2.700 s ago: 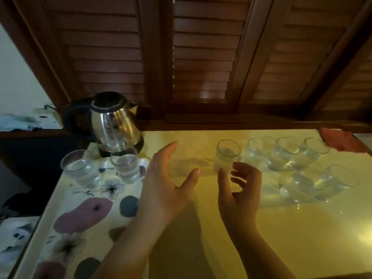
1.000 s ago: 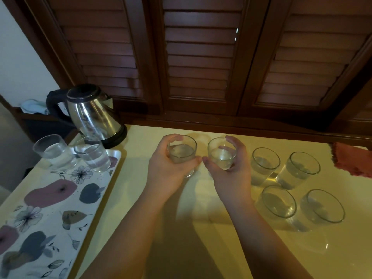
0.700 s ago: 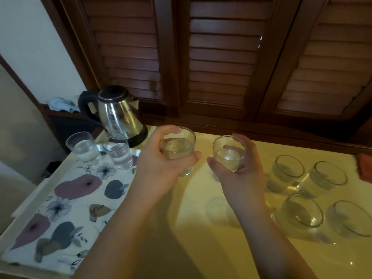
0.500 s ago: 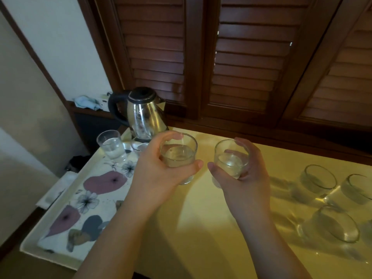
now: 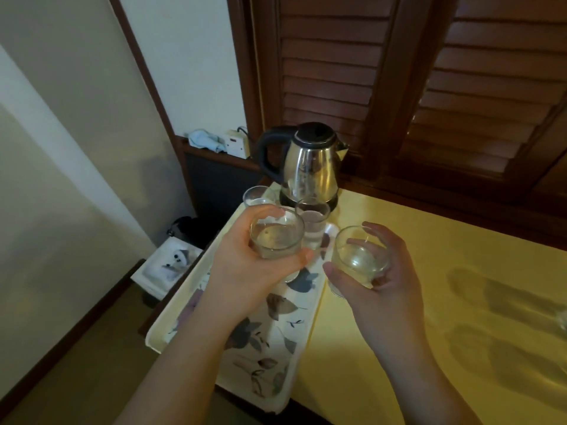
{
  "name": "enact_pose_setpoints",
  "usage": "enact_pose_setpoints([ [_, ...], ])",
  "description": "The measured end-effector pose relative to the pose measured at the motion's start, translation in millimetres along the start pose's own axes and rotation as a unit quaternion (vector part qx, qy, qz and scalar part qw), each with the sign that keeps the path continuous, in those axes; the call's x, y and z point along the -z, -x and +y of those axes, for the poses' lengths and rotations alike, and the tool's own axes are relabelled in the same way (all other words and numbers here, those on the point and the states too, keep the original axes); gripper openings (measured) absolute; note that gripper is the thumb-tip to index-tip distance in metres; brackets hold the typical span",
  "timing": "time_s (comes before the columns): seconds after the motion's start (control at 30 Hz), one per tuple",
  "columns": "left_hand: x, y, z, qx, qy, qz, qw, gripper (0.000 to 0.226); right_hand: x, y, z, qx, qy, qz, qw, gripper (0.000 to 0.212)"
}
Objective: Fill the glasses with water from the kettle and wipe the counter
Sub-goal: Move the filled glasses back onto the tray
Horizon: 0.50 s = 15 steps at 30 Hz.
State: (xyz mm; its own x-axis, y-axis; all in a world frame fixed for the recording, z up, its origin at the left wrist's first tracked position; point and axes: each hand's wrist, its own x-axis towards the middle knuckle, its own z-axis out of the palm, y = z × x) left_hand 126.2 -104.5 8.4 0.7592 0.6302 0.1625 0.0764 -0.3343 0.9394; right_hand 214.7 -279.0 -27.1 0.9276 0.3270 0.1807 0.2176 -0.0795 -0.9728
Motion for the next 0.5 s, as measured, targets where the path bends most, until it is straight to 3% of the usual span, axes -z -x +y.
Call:
enact_pose_setpoints([
  [0.5, 30, -33, -66, 0.069, 0.051, -0.033, 0.996, 0.057, -71, -6, 26, 0.002, 0.035, -0.024, 0.999, 0.074],
])
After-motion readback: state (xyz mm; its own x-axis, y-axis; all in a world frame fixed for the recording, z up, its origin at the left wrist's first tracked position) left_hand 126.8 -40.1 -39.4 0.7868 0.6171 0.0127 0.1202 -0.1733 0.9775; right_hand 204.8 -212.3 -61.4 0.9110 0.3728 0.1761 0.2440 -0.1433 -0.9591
